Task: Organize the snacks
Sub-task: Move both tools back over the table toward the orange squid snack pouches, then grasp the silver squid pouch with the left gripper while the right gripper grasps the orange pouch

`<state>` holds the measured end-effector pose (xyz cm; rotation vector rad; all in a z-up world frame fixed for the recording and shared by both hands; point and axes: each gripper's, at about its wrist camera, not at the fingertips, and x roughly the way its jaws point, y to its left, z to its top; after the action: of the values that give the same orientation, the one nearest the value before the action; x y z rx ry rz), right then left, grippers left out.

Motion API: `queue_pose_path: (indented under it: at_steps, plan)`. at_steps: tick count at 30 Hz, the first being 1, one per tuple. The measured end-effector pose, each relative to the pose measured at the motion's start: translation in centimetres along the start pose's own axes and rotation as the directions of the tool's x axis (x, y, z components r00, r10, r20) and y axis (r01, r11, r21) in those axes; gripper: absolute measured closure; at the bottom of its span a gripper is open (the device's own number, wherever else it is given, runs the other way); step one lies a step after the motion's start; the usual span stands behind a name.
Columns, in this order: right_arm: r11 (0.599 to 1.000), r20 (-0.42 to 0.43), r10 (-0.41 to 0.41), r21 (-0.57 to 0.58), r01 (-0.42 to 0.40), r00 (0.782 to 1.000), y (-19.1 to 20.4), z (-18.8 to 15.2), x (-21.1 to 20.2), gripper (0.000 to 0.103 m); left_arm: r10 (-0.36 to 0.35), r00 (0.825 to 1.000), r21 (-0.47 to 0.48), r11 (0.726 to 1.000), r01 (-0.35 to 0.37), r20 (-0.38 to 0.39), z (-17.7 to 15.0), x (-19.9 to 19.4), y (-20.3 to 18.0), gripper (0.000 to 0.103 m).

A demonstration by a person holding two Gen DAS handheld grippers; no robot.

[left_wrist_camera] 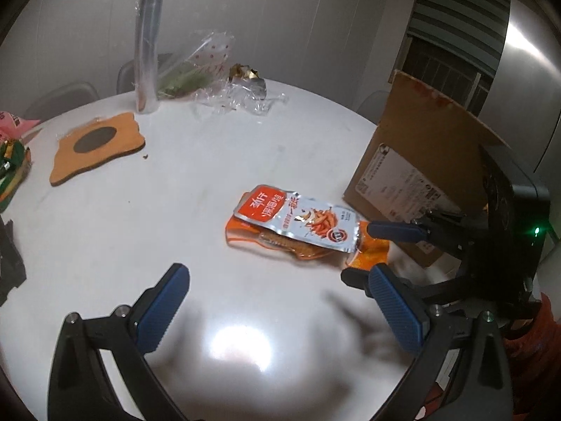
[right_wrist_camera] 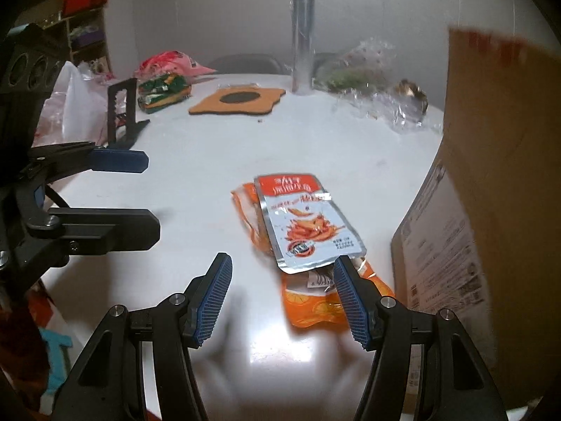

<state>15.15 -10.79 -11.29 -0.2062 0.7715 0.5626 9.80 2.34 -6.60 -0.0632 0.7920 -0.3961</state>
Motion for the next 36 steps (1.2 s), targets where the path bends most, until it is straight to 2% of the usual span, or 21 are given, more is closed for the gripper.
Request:
queue_pose_path:
  at_steps: [5, 9, 14, 17, 22, 25, 28, 33, 36]
  plan:
    - [1.000, -0.029, -0.022, 0.008, 0.022, 0.999, -1.0, -0.8, 1.7, 0.046, -0.026, 1.000, -0.009, 1.000, 0.026, -0.010, 0.3, 0.9, 0.1, 0.002]
    - [0.999, -0.015, -0.035, -0.022, 0.035, 0.999, -0.5, -1.1, 1.9, 0.042, -0.017, 1.000, -0.005, 1.000, 0.016, -0.022, 0.3, 1.2, 0.1, 0.002]
    - [0.997, -0.056, 0.083, 0.012, -0.083, 0.995, 0.2, -1.5, 2.6, 0.043, -0.008, 1.000, -0.015, 1.000, 0.008, -0.022, 0.1, 1.1, 0.7, 0.002]
    - [0.996, -0.038, 0.093, -0.011, -0.093, 0.995, 1.0, -1.6, 2.8, 0.042, 0.001, 1.000, -0.020, 1.000, -0.001, -0.025, 0.0, 1.0, 1.0, 0.002]
    - [0.978, -0.035, 0.208, 0.006, -0.207, 0.978, 2.7, -1.1, 3.0, 0.042, 0.020, 1.000, -0.027, 0.999, -0.020, -0.021, -0.2, 0.5, 1.6, 0.002]
    - [0.974, -0.035, 0.222, -0.034, -0.224, 0.974, 4.9, -1.1, 3.2, 0.042, 0.041, 0.999, -0.032, 0.999, -0.041, -0.019, -0.2, 0.4, 2.0, 0.002]
    - [0.968, -0.040, 0.240, -0.066, -0.242, 0.970, 7.0, -1.1, 3.2, 0.042, 0.030, 0.999, -0.038, 0.999, -0.031, -0.019, 0.0, 0.5, 2.2, 0.002]
    - [0.961, -0.049, 0.267, -0.060, -0.270, 0.962, 7.8, -1.7, 2.5, 0.042, 0.034, 0.999, -0.015, 0.999, -0.034, -0.025, -0.1, 0.7, 1.8, 0.002]
    - [0.949, -0.047, 0.314, -0.021, -0.316, 0.948, 7.2, -2.4, 1.8, 0.042, 0.026, 0.999, -0.004, 1.000, -0.027, -0.031, -0.1, 1.0, 1.3, 0.002]
